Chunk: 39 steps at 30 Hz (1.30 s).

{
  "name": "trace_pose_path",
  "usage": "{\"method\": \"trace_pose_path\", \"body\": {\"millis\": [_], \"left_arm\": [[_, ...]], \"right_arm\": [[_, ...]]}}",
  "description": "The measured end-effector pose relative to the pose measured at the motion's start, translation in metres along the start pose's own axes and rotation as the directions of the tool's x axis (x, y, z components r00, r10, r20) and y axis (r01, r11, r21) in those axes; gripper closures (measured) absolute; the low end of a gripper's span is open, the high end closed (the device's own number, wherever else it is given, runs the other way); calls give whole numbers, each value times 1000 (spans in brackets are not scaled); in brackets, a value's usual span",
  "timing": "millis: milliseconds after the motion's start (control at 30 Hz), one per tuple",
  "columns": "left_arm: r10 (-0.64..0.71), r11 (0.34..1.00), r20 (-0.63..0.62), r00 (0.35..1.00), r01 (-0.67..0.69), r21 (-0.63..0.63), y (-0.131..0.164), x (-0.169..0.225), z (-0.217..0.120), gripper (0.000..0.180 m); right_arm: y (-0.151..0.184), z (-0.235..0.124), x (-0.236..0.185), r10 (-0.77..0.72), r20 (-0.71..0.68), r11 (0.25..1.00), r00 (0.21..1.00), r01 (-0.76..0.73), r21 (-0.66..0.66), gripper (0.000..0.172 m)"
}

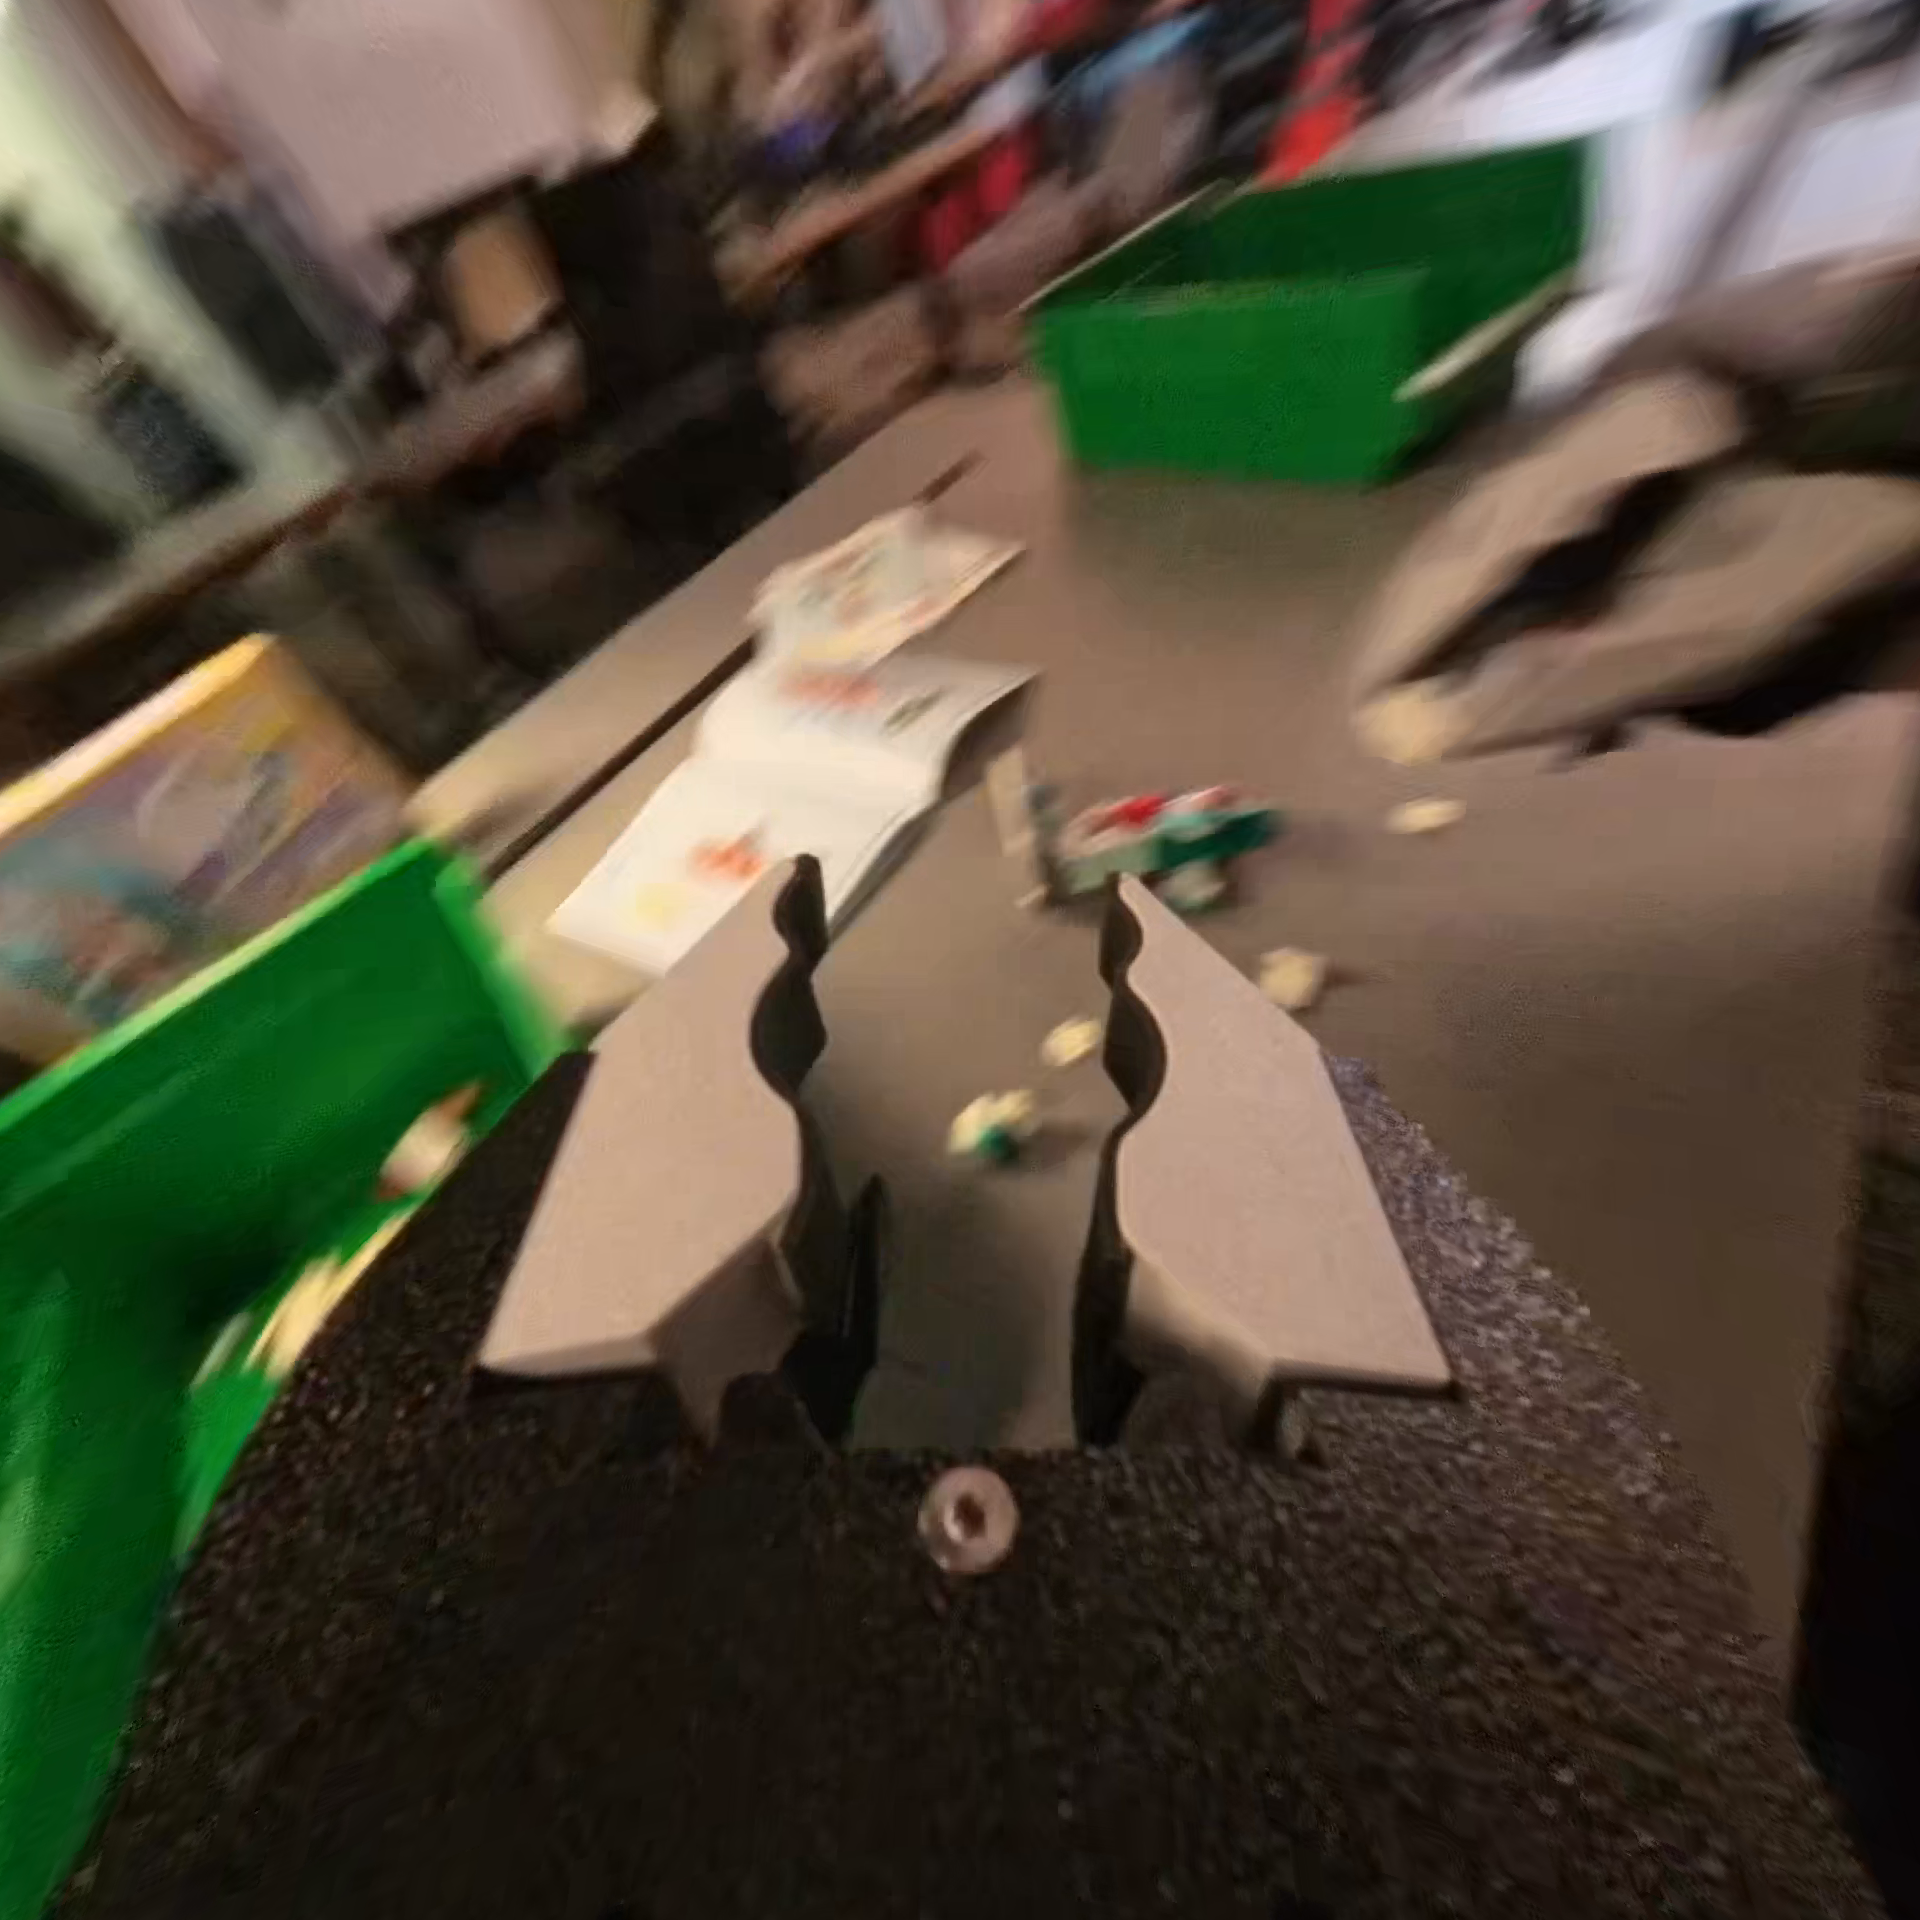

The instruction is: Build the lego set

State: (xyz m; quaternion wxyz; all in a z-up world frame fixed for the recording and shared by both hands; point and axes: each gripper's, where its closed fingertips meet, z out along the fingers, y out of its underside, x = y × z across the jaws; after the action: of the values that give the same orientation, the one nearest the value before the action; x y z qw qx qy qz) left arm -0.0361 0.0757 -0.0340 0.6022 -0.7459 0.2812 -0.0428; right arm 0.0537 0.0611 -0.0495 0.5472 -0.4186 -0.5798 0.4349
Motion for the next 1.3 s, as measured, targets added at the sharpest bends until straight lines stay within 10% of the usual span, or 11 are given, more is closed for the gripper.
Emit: {"method": "trace_pose_path", "body": {"millis": [233, 367, 733, 833, 1067, 1300], "left_arm": [[604, 744, 90, 792, -600, 292, -33, 85, 13, 146], [587, 734, 135, 798, -595, 327, -39, 84, 15, 169], [612, 738, 103, 784, -614, 280, -32, 84, 20, 175], [582, 777, 238, 777, -619, 119, -28, 32, 14, 175], [185, 952, 581, 793, 1, -305, 56, -150, -58, 175], [39, 853, 604, 796, 289, -435, 117, -174, -68, 110]], "right_arm": [[-32, 4, -10, 599, 327, 745, 731, -659, 109, 158], [-38, 2, -9, 685, 409, 621, 603, -777, 104, 158], [-29, 11, -8, 733, 390, 579, 558, -812, 73, 153], [-26, 9, 2, 720, 312, 619, 620, -777, 116, 140], [29, -40, 61, 455, -209, 877, 866, -476, -61, 134], [119, -90, 36, 283, -231, 714, 931, -365, -598, 134]]}}
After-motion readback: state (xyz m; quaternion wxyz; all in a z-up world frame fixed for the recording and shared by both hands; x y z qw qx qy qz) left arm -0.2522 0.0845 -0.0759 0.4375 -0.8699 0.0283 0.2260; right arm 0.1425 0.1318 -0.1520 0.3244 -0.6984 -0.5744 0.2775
